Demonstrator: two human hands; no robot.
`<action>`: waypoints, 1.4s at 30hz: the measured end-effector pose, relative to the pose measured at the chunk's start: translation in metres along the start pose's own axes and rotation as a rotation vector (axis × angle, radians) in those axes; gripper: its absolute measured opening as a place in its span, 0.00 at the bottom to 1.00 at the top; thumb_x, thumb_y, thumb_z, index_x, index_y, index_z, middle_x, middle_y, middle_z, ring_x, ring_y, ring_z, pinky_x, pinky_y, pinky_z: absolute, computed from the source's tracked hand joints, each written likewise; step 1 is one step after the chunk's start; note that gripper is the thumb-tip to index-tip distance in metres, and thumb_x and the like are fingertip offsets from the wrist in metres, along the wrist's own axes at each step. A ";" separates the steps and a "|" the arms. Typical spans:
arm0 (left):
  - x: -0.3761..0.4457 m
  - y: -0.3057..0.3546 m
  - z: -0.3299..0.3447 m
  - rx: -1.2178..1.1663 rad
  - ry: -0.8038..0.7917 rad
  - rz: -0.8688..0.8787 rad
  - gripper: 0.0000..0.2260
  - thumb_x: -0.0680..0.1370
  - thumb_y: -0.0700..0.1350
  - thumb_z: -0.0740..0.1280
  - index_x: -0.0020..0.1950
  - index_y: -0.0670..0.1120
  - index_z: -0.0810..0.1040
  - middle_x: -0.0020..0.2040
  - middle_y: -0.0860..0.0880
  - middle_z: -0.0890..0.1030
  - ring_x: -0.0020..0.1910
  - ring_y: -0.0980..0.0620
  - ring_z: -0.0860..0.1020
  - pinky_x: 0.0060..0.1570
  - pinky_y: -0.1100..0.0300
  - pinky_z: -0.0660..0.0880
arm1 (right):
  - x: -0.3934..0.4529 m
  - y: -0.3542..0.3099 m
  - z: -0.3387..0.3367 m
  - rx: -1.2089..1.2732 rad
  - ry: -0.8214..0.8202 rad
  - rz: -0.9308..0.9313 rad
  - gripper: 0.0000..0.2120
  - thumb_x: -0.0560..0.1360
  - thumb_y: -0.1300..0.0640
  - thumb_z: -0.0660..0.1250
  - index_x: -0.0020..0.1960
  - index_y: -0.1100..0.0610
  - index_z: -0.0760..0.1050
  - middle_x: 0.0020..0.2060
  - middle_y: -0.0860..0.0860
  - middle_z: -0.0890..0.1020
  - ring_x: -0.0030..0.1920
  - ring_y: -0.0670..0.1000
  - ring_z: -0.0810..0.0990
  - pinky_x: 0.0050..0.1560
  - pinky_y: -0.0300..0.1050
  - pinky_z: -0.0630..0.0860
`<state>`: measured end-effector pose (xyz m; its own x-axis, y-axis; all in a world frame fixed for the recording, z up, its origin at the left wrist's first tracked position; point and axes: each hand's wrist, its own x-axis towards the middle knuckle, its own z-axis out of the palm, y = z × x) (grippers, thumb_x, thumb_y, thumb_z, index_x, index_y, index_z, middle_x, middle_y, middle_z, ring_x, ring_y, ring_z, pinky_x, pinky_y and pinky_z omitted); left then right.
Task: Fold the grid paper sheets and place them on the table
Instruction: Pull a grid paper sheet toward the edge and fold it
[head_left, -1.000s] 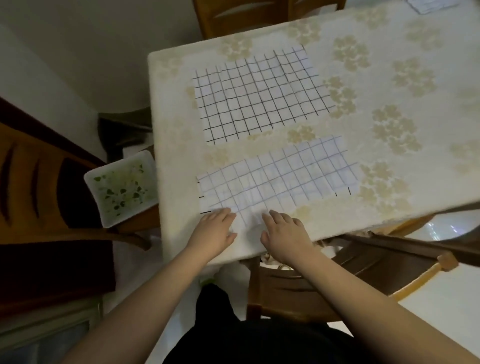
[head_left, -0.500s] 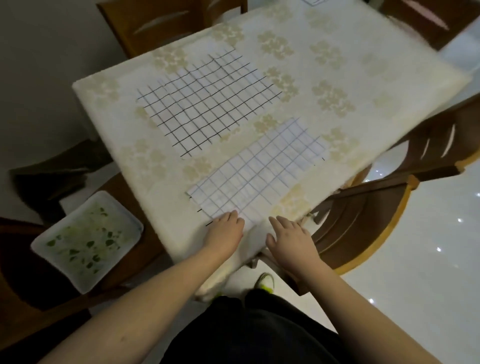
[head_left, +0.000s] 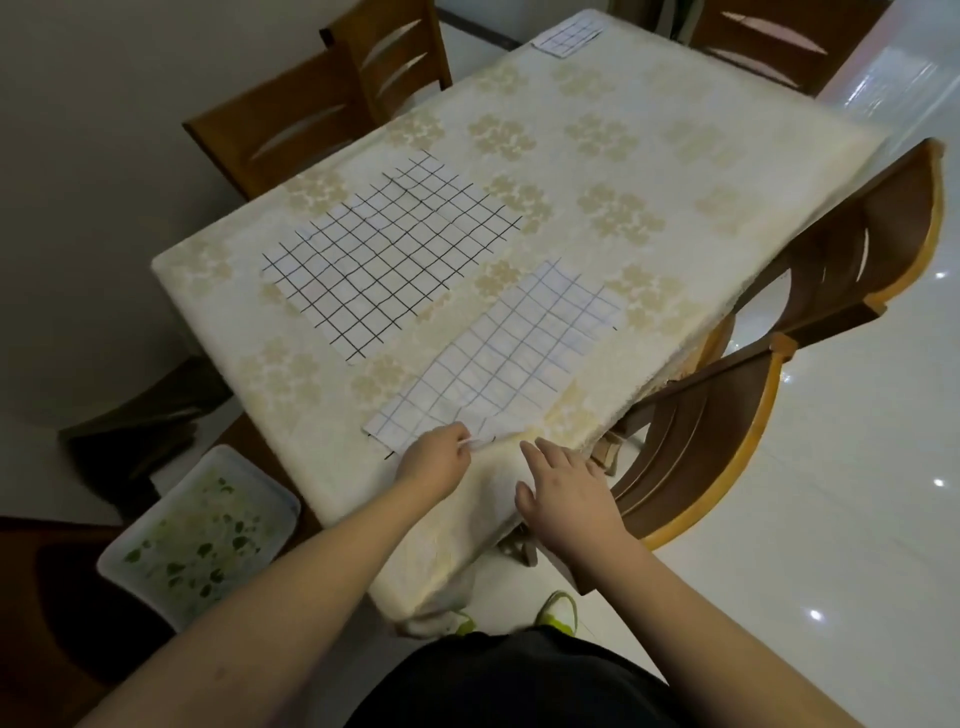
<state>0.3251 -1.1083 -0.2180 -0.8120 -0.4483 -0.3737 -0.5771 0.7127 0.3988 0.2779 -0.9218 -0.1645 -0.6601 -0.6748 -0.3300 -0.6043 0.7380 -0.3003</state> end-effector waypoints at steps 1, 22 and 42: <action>0.001 0.000 -0.006 -0.077 -0.004 -0.019 0.05 0.80 0.46 0.62 0.53 0.48 0.76 0.50 0.46 0.81 0.46 0.46 0.78 0.40 0.57 0.71 | 0.001 0.002 -0.001 0.012 0.002 -0.004 0.27 0.81 0.47 0.53 0.78 0.52 0.55 0.76 0.50 0.62 0.74 0.52 0.61 0.71 0.51 0.60; 0.048 -0.122 -0.111 -1.509 0.029 -0.542 0.07 0.80 0.39 0.63 0.56 0.41 0.77 0.51 0.40 0.81 0.47 0.44 0.81 0.50 0.48 0.79 | 0.044 -0.079 0.037 0.013 -0.044 0.188 0.31 0.80 0.49 0.55 0.79 0.55 0.50 0.77 0.51 0.58 0.75 0.53 0.59 0.72 0.51 0.59; 0.092 -0.232 -0.112 -0.887 0.010 -0.461 0.22 0.75 0.57 0.69 0.64 0.47 0.73 0.52 0.45 0.78 0.46 0.45 0.80 0.46 0.52 0.80 | 0.054 -0.142 0.106 0.036 -0.168 0.340 0.29 0.81 0.49 0.51 0.80 0.54 0.48 0.80 0.51 0.51 0.78 0.52 0.52 0.75 0.52 0.54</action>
<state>0.3746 -1.3755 -0.2508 -0.4905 -0.5873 -0.6438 -0.6895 -0.1903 0.6989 0.3748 -1.0627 -0.2345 -0.7361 -0.3844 -0.5572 -0.3453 0.9212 -0.1793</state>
